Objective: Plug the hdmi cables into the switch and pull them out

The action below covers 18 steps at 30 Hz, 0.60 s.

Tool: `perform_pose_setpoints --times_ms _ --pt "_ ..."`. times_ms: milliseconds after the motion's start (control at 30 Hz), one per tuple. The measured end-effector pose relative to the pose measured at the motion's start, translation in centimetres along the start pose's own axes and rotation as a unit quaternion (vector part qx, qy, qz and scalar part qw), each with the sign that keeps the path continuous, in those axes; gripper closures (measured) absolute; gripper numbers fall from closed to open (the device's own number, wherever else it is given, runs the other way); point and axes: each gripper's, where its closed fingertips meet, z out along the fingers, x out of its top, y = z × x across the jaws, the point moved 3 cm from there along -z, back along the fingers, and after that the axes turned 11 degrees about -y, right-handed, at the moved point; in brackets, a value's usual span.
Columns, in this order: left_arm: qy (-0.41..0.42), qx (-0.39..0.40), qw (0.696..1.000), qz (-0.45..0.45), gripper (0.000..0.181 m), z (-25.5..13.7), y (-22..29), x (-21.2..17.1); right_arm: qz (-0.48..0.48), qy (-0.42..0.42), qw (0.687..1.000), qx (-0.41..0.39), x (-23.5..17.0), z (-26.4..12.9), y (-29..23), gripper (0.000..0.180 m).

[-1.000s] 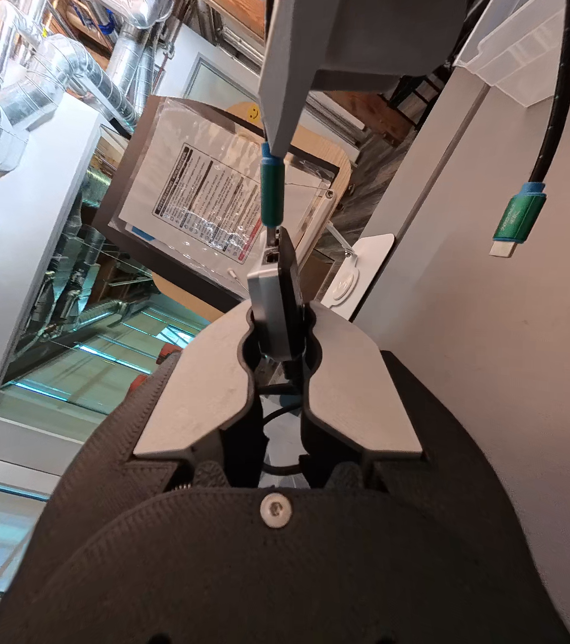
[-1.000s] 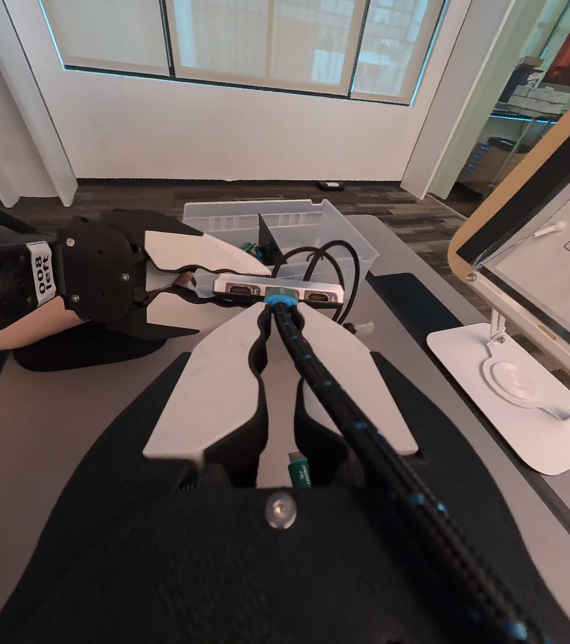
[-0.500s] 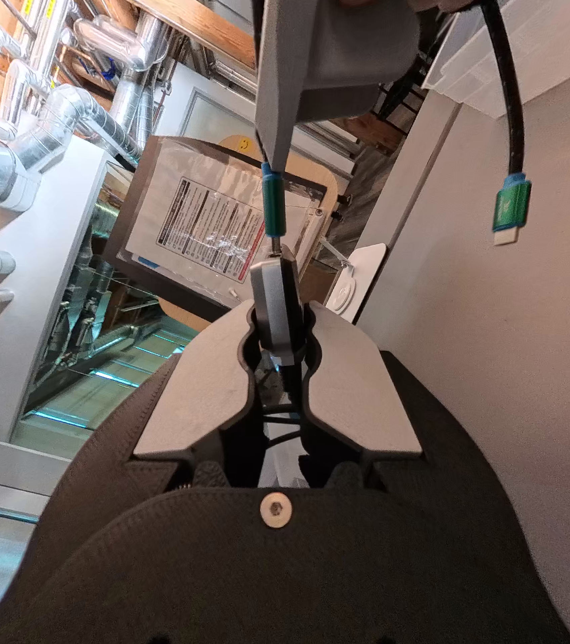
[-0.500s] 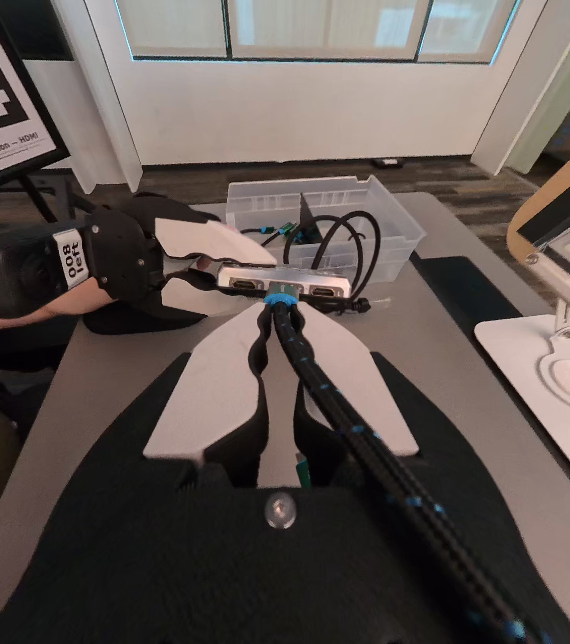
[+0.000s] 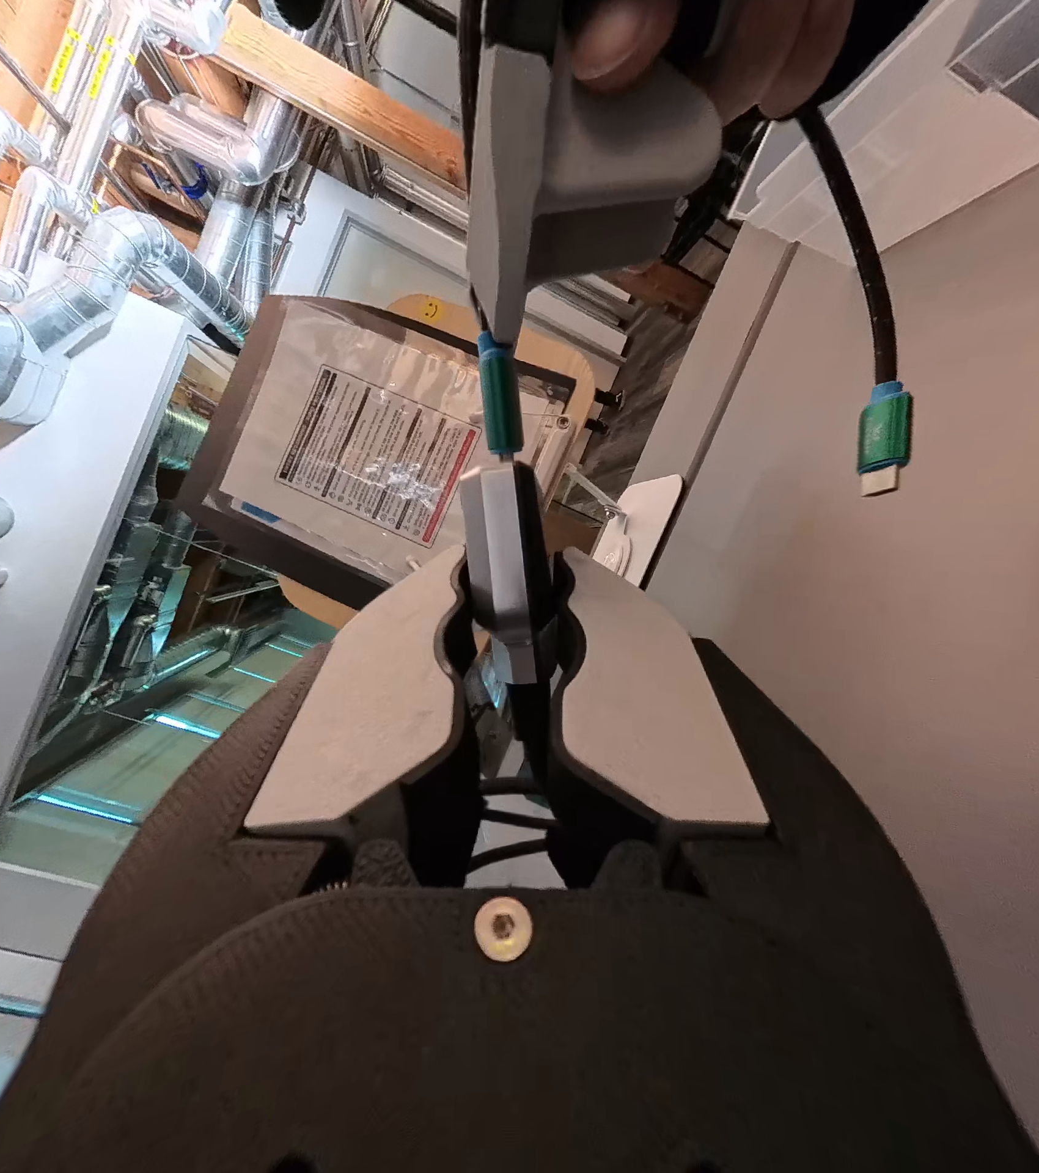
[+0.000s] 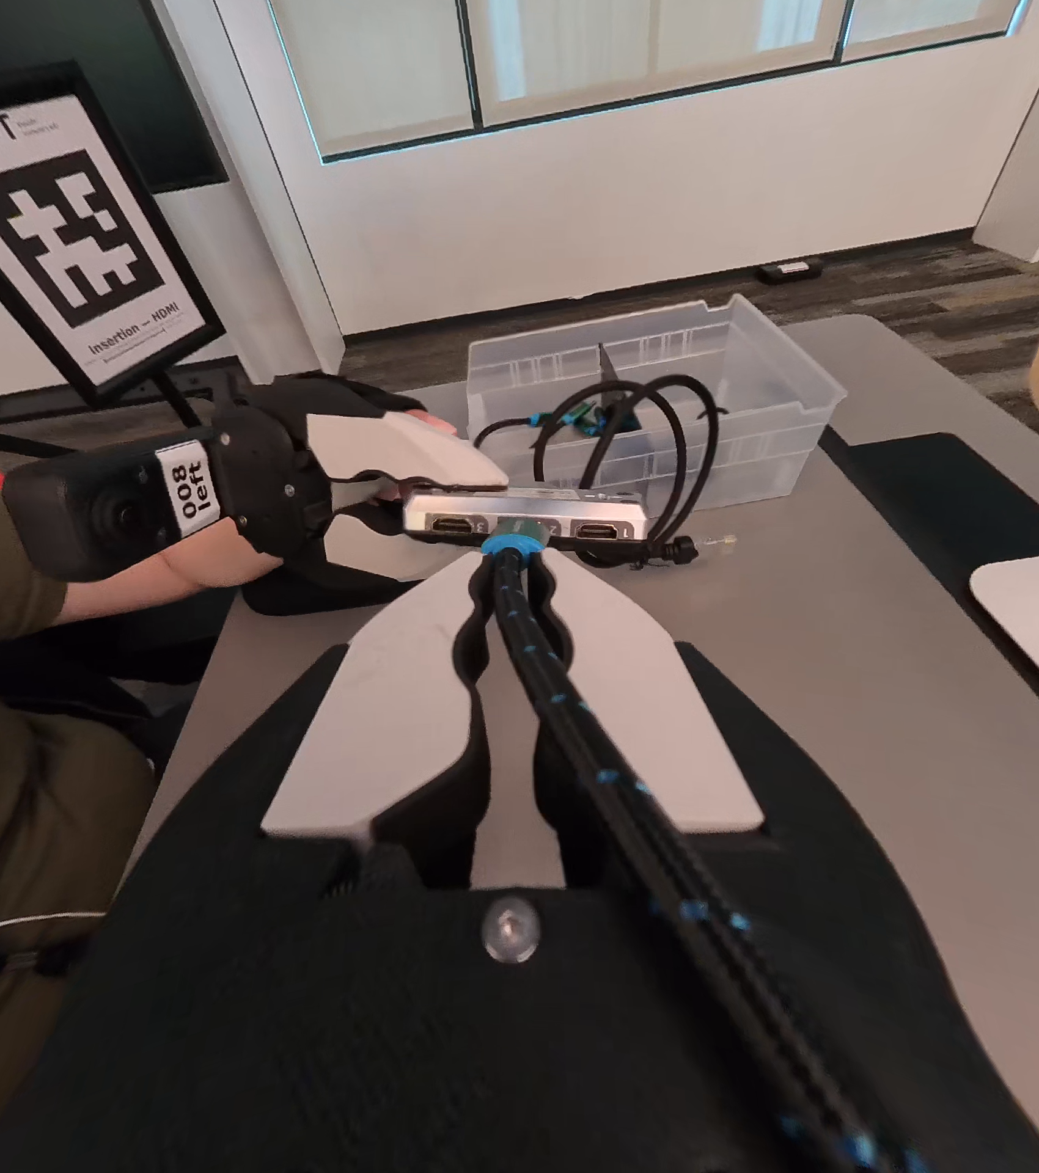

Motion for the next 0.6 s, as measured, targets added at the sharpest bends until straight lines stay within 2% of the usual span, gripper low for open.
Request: perform_pose_setpoints --times_ms 200,333,600 --pt "0.006 0.035 0.999 -0.021 0.155 1.1 0.4 0.2 -0.041 -0.027 0.998 -0.029 0.3 0.4 -1.1 0.169" --pt "-0.041 0.006 0.998 -0.039 0.156 2.8 1.6 0.0 -0.065 -0.074 0.992 -0.076 -0.5 1.5 -0.7 0.169" --pt "-0.020 -0.013 0.996 -0.085 0.157 2.1 1.0 0.3 -0.087 -0.074 0.989 -0.088 0.2 1.2 -1.7 0.170"
